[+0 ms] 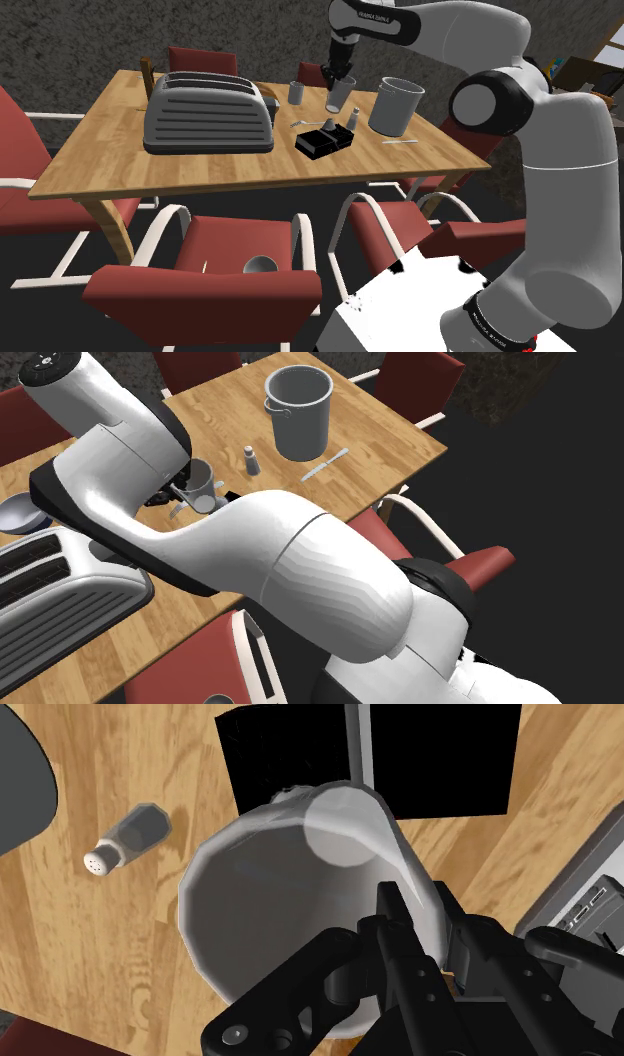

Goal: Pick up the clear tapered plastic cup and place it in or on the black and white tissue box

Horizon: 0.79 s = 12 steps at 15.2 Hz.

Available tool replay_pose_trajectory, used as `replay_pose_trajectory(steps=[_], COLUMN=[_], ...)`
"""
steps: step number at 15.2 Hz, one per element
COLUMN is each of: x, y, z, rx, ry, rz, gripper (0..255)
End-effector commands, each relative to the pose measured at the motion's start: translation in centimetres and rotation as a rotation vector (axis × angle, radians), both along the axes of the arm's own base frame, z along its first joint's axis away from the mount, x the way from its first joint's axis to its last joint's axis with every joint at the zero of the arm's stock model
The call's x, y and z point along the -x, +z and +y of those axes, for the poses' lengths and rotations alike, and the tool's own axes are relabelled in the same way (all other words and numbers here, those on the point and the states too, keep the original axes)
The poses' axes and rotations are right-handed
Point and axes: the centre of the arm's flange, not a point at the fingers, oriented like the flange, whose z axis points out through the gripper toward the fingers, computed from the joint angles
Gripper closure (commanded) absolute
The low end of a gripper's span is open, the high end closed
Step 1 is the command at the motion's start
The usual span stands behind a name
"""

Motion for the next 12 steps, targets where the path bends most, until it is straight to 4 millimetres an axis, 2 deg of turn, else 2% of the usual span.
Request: replay_pose_trajectory(steps=[1,10,12], x=[0.0,0.0,0.0], y=[-1.0,-5.8,-6.2], z=[-0.1,-0.1,-0.1], rx=[0.000,0.000,0.000], ry=[0.000,0.000,0.000], rz=[-0.001,-0.001,-0.001], gripper=[255,255,255])
